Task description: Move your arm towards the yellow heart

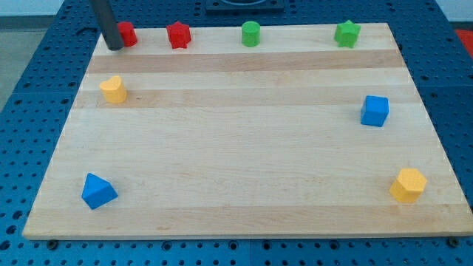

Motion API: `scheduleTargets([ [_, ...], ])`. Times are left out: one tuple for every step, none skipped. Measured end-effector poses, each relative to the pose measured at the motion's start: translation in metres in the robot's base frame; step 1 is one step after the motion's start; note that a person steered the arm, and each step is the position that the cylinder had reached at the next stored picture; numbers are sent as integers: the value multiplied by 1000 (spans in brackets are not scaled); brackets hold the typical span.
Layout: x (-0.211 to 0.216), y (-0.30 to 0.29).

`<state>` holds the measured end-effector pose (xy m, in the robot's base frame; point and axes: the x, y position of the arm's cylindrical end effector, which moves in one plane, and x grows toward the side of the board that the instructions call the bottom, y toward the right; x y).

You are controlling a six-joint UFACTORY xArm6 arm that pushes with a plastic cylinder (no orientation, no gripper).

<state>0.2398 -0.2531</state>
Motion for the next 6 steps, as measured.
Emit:
scheduleTargets([
  [7,-9],
  [29,-13],
  [53,-12],
  [78,-12],
  [106,-1],
  [130,17],
])
